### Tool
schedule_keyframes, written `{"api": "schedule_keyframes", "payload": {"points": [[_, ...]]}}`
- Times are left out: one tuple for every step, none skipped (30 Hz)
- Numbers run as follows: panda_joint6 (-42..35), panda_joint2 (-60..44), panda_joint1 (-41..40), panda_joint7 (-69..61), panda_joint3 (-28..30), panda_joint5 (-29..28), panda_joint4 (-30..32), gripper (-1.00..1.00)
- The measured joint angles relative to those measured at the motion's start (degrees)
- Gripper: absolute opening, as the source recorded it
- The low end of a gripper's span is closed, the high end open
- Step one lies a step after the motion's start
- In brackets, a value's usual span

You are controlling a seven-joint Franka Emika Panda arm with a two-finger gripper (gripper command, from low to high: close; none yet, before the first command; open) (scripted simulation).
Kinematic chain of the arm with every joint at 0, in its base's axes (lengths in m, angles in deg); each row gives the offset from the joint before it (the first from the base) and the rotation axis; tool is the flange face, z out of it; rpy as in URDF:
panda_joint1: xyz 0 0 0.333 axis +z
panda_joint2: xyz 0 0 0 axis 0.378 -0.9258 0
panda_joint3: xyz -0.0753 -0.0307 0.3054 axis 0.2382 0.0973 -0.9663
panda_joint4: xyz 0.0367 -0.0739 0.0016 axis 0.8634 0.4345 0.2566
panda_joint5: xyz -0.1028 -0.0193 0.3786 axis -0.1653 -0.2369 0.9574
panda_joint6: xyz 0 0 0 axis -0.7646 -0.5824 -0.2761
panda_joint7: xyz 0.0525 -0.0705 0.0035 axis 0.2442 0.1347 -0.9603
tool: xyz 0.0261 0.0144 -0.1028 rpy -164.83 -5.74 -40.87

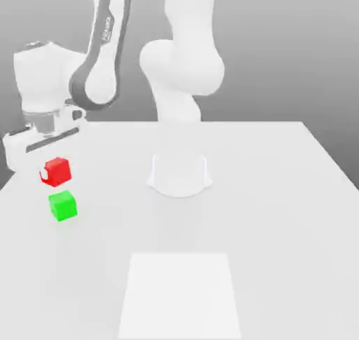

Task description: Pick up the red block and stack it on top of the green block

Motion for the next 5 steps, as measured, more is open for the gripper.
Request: {"api": "schedule_keyframes", "payload": {"points": [[2.0, -2.1, 0.5, -1.2, -0.1, 1.7, -0.1, -1.00], [4.0, -4.2, 1.2, -2.7, -0.3, 4.0, -0.1, 1.00], [4.0, -4.2, 1.5, -2.7, -0.3, 4.0, -0.1, 1.00], [4.0, -4.2, 1.4, -2.7, -0.3, 4.0, -0.1, 1.00], [4.0, -4.2, 1.4, -2.7, -0.3, 4.0, -0.1, 1.00]]}}
